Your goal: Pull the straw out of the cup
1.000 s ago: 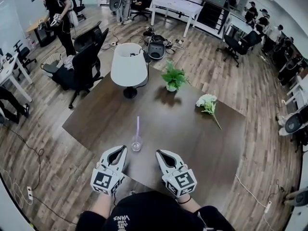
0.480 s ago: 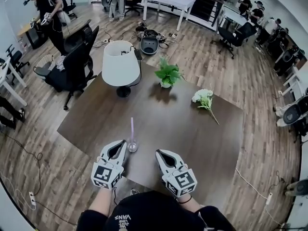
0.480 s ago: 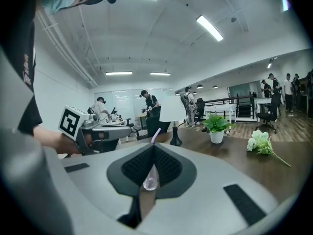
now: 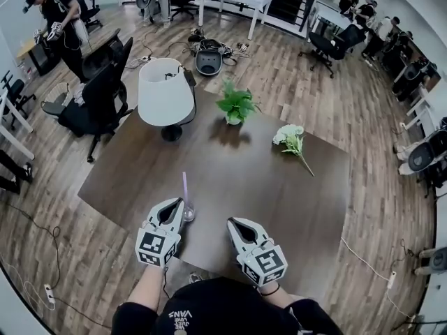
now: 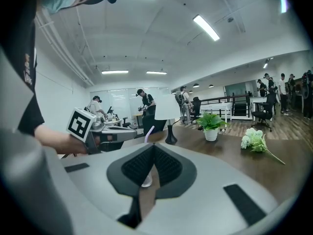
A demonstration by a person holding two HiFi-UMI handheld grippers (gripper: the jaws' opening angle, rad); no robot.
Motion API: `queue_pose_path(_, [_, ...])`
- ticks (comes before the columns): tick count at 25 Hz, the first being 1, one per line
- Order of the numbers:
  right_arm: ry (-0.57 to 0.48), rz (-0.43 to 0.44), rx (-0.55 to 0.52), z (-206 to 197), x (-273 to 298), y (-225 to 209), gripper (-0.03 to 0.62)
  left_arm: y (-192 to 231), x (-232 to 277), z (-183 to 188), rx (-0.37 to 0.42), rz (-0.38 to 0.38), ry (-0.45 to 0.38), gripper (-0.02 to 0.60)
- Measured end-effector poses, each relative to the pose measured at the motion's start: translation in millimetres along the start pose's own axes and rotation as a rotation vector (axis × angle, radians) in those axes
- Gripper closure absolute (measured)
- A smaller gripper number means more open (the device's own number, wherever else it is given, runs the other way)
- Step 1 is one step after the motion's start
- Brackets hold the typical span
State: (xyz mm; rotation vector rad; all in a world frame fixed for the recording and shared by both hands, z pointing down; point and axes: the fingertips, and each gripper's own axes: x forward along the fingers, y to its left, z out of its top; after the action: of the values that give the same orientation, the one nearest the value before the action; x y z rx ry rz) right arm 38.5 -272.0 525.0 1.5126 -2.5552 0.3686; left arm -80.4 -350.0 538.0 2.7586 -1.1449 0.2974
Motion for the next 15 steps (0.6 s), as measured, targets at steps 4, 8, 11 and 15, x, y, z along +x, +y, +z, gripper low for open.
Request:
queue_pose_path(4, [0.003,0.007,0.002,-1.3,1.0,-1.1,0.577,-2.3,6.4,-7.8,-0.019,-0.018,0.025,0.569])
queue_pose_path(8, [0.006,0.021,0.0,-2.0,5.4,-1.9,0.577,-3.0,14.1,-17.0,-0.039,-0.034,0.056,0.554])
queue_pose_path(11, [0.011,0.024,0.003,-1.7,7.5,-4.8,0.576,0.4,23.0,-28.3,-0.072,-0.027,0.118,0.359])
queue_pose_path(15, [0.013,0.017,0.011,-2.1,6.8,-9.3,0.577,-1.3,32.5,-40.1,-0.088,-0.042,0.17,0.327])
